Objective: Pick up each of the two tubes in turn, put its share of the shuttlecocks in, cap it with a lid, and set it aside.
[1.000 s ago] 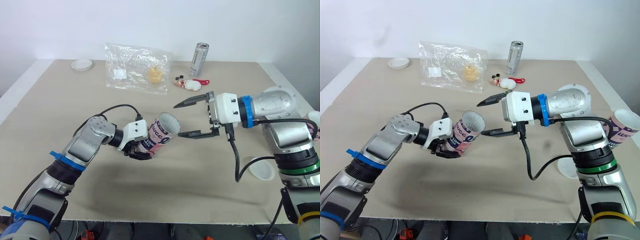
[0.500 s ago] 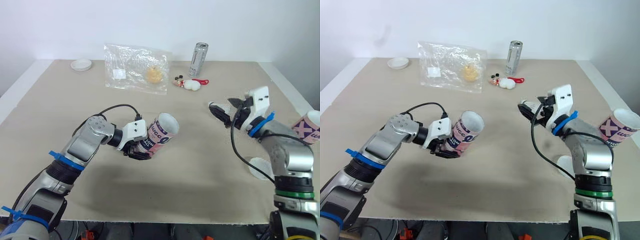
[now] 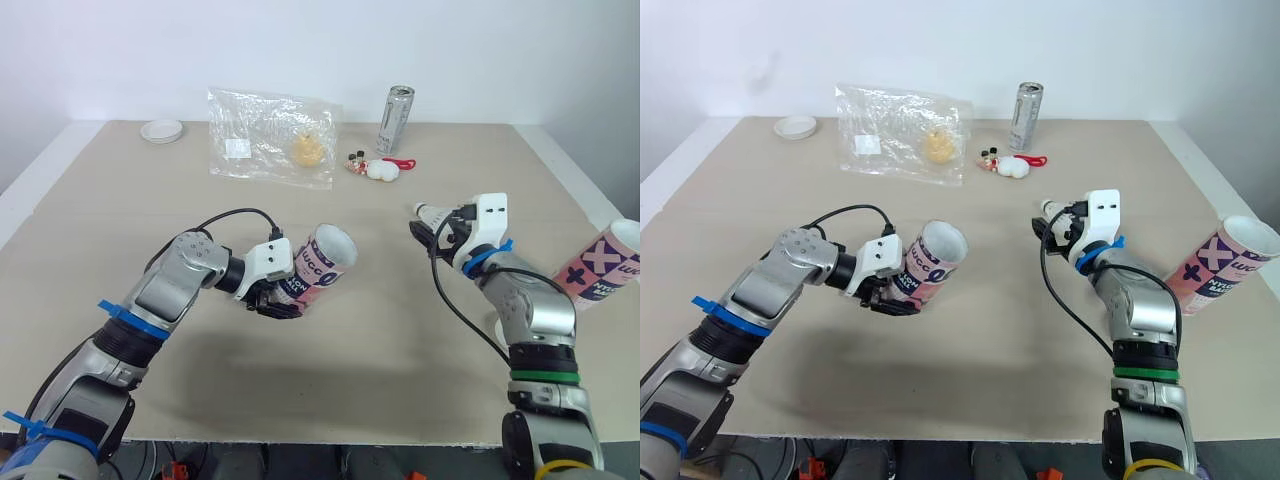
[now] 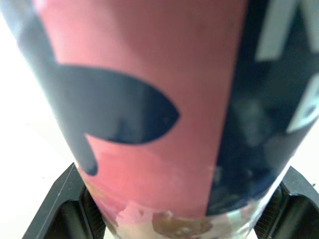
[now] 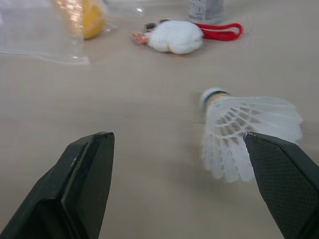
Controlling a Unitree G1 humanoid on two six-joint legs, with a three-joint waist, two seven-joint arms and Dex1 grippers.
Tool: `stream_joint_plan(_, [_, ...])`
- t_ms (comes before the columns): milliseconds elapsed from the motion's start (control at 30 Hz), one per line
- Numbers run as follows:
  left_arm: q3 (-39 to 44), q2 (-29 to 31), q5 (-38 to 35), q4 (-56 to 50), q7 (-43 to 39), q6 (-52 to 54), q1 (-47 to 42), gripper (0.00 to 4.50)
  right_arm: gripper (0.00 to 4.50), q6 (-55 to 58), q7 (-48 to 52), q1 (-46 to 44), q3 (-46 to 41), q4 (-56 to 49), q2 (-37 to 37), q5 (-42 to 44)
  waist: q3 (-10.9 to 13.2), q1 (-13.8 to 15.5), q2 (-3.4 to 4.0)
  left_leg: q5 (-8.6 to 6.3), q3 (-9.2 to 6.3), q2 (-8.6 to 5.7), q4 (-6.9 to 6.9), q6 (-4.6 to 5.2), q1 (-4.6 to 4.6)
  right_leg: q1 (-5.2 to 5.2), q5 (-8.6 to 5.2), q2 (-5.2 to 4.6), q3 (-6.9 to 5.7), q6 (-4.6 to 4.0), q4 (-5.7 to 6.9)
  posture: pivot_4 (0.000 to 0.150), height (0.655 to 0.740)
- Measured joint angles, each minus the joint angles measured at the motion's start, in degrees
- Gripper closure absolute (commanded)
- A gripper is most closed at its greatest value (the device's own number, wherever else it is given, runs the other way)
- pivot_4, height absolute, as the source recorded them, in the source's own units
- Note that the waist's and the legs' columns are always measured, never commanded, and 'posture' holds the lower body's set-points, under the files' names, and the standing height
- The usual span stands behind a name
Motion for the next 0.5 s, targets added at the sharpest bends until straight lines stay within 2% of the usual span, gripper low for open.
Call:
stream_joint_plan(367, [0.14,0.38,-0.19,-1.07,0.89,0.74,0.54,1.41,0.07,-7.13,1.17,-6.91,1.13,16.72,2.02,-1.82,0.0,-0.2,0.0,0.0,0.0,0.0,-0.03,0.0,0.02,0.0,0.0,0.01,0.01,-0.02,0.0,0.15,0.74])
stream_joint_plan(467, [0.14,0.44,-0.27,-1.14,0.94,0.78,0.59,1.41,0.84,-8.88,1.15,-8.53,1.14,20.7,2.14,-2.47,0.0,-0.21,0.0,0.0,0.0,0.0,-0.04,0.0,0.02,-0.01,0.0,0.01,0.01,-0.02,0.0,0.15,0.74])
stream_joint_plan(500, [0.14,0.48,-0.33,-1.22,1.0,0.82,0.62,1.41,1.24,-9.77,1.17,-9.28,1.15,22.32,2.15,-2.7,0.0,-0.21,0.0,0.0,0.0,0.0,-0.05,0.0,0.02,-0.01,0.0,0.01,0.01,-0.02,0.0,0.15,0.74])
